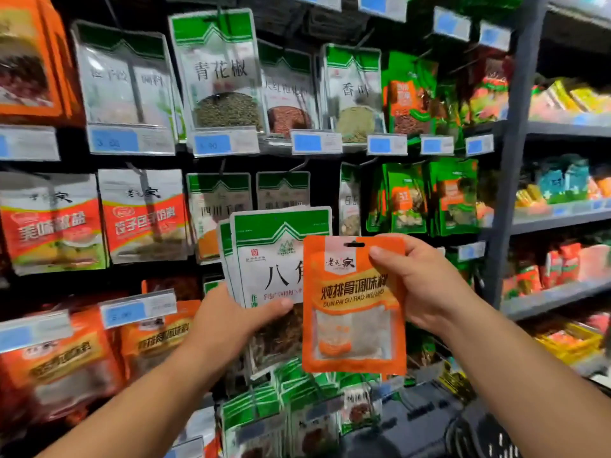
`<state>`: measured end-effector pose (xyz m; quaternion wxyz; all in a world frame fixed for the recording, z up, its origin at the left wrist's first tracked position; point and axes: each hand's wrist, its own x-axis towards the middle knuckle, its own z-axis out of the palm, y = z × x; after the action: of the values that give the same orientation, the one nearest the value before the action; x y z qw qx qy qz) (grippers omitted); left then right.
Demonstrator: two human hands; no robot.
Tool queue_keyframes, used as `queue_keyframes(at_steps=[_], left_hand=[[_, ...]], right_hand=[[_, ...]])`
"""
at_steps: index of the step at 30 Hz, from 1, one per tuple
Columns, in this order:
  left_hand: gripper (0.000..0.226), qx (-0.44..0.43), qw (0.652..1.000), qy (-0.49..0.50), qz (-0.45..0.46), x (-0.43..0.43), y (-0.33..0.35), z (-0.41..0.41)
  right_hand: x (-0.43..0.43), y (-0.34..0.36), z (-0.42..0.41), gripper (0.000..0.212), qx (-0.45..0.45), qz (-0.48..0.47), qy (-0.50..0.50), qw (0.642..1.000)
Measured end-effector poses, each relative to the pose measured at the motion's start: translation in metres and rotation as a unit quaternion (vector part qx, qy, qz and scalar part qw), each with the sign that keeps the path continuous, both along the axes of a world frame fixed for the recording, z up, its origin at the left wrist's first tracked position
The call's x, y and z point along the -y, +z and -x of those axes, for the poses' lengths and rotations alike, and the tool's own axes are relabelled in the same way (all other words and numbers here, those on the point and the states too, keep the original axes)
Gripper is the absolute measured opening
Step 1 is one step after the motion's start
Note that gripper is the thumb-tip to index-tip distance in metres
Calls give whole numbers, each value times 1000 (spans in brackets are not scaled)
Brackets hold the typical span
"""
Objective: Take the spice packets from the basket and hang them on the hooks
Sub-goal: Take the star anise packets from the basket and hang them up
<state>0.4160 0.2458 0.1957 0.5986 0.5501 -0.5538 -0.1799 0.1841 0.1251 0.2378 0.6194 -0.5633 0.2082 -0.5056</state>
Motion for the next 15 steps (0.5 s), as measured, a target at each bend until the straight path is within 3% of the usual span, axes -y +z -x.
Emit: queue_keyframes(at_steps=[15], left_hand=[[55, -6, 985, 174, -8, -109, -2, -96]], right_hand=[[-40, -11, -140, 18, 7, -10, 132, 991]])
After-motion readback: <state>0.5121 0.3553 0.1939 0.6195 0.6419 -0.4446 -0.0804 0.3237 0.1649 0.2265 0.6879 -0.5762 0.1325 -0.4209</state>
